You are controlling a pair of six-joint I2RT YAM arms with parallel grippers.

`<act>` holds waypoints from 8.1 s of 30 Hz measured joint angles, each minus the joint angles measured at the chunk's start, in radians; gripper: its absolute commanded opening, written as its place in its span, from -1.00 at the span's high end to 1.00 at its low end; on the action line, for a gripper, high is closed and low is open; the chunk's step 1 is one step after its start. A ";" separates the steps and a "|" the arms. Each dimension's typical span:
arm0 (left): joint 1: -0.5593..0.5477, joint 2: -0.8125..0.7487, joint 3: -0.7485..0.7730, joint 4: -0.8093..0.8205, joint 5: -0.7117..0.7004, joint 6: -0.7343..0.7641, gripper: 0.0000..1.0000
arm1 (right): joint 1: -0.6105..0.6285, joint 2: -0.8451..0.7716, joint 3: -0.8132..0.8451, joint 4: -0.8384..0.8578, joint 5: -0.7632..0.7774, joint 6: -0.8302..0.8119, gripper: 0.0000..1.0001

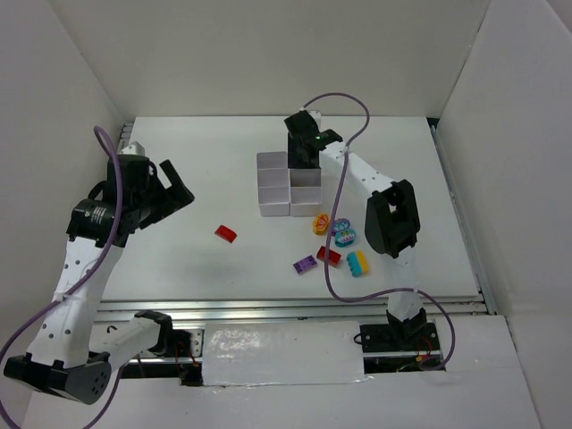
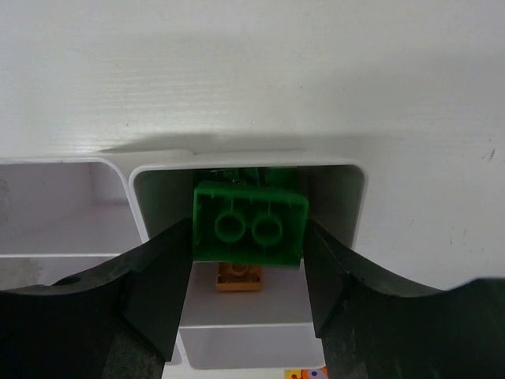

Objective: Sort the legos into containers by color

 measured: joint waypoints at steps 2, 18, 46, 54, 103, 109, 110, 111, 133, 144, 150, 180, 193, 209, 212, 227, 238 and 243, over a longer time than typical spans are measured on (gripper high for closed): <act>0.000 -0.001 -0.011 0.006 0.002 0.002 -0.99 | 0.000 -0.002 0.000 0.000 -0.002 0.000 -0.38; 0.000 0.010 -0.032 0.007 0.006 0.001 -0.99 | -0.001 -0.185 -0.060 -0.003 -0.145 0.003 -0.72; 0.002 -0.026 0.100 -0.122 -0.200 -0.123 -0.99 | 0.459 0.225 0.154 0.039 -0.354 -0.121 -0.70; 0.002 -0.035 0.084 -0.114 -0.151 -0.079 -0.99 | 0.465 0.251 0.141 0.035 -0.272 -0.133 -0.43; 0.006 -0.009 -0.076 0.109 0.107 0.027 -0.99 | 0.026 -0.451 -0.491 0.117 -0.265 -0.533 0.87; 0.006 -0.009 -0.099 0.124 0.140 0.036 -0.99 | 0.024 -0.374 -0.494 0.145 -0.216 -0.549 0.80; 0.006 -0.009 -0.102 0.125 0.145 0.037 -0.99 | 0.024 -0.371 -0.497 0.153 -0.209 -0.549 0.79; 0.006 -0.009 -0.104 0.126 0.150 0.039 -0.99 | 0.024 -0.370 -0.498 0.159 -0.201 -0.549 0.78; 0.006 -0.007 -0.134 0.167 0.204 0.059 -0.99 | 0.024 -0.380 -0.651 0.333 -0.211 -0.570 0.38; 0.006 -0.006 -0.162 0.178 0.228 0.059 -0.99 | 0.026 -0.382 -0.655 0.357 -0.213 -0.568 0.38; 0.006 -0.006 -0.163 0.183 0.229 0.059 -0.99 | 0.033 -0.433 -0.671 0.351 -0.215 -0.556 0.44; 0.007 -0.010 -0.180 0.183 0.231 0.097 -0.99 | 0.066 -0.448 -0.586 0.213 -0.352 -1.162 1.00; 0.007 -0.029 -0.180 0.179 0.219 0.104 -0.99 | 0.053 -0.436 -0.681 0.332 -0.327 -1.264 0.95; 0.010 -0.035 -0.193 0.190 0.217 0.101 -0.99 | 0.048 -0.438 -0.800 0.453 -0.319 -1.257 0.39; 0.011 -0.035 -0.196 0.192 0.217 0.102 -0.99 | 0.046 -0.438 -0.801 0.460 -0.319 -1.256 0.22; 0.018 -0.036 -0.222 0.206 0.225 0.098 -0.99 | 0.044 -0.451 -0.792 0.476 -0.328 -1.233 -0.32; 0.020 -0.033 -0.226 0.232 0.228 0.081 -0.99 | 0.044 -0.646 -0.782 0.482 -0.309 -0.932 0.05; 0.020 -0.021 -0.226 0.234 0.233 0.081 -0.99 | 0.042 -0.679 -0.680 0.349 -0.294 -0.612 -0.63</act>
